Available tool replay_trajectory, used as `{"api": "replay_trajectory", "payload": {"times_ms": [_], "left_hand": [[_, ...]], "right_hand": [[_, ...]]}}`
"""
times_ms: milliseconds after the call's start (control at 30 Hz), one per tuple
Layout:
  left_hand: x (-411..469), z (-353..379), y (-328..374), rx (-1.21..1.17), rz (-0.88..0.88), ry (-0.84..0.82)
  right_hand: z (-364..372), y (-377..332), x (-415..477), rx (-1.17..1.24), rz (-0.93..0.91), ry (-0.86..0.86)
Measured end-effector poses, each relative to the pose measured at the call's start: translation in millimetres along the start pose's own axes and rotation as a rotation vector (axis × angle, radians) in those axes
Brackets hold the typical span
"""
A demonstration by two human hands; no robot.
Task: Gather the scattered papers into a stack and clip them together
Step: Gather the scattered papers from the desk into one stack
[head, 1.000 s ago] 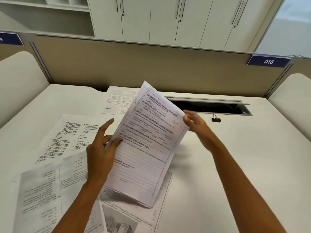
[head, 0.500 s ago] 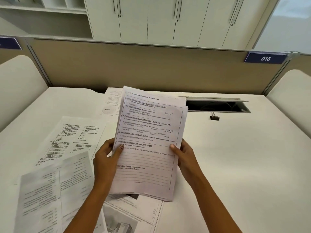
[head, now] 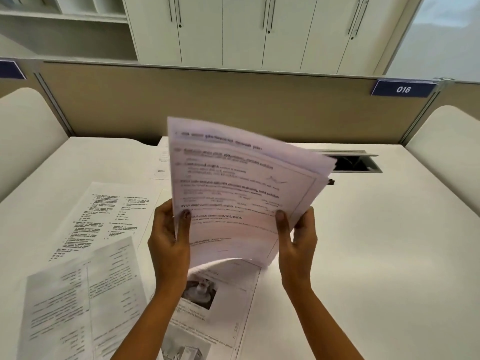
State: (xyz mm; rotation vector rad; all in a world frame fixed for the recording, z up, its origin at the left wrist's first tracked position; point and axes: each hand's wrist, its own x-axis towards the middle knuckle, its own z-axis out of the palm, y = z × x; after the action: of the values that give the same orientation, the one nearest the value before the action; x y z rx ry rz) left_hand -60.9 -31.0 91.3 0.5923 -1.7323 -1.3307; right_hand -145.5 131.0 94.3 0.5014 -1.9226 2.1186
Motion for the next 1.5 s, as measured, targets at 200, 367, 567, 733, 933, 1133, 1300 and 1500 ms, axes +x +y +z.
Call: {"api": "replay_trajectory", "payload": {"times_ms": [200, 367, 567, 733, 933, 1133, 1300, 1500], "left_hand": [[-6.5, 5.8, -9.5, 0.07, -0.008, -0.016], [-5.0, 6.4, -6.8, 0.106, 0.075, 0.075], [-11.4, 6.7, -22.9, 0.096, 0.028, 0.046], [-23.8, 5.2, -34.1, 0.161, 0.003, -0.028], [-20.6, 0.9, -30.3, 0.147, -0.075, -0.135], [-20.0, -0.2, -43.5, 0.246, -0.065, -0.32], [-15.5, -6.4, -38.7, 0.266, 0.011, -0.276], [-4.3, -32.4, -41.6, 0.062, -0.201, -0.194]], "right_hand": [[3.1, 10.8, -14.4, 0.08, 0.129, -0.07], [3.2, 9.7, -15.6, 0.08, 0.092, -0.055], [3.9, 25.9, -27.7, 0.017, 0.151, -0.047], [4.4, 37.9, -37.9, -0.003, 0.175, -0.026], [2.3, 44.2, -38.6, -0.037, 0.172, 0.002], [3.8, 49.3, -41.4, -0.146, 0.182, -0.027], [2.0, 44.5, -36.9, -0.164, 0.178, -0.113], [-3.5, 46.7, -34.3, -0.133, 0.263, -0.292]]}}
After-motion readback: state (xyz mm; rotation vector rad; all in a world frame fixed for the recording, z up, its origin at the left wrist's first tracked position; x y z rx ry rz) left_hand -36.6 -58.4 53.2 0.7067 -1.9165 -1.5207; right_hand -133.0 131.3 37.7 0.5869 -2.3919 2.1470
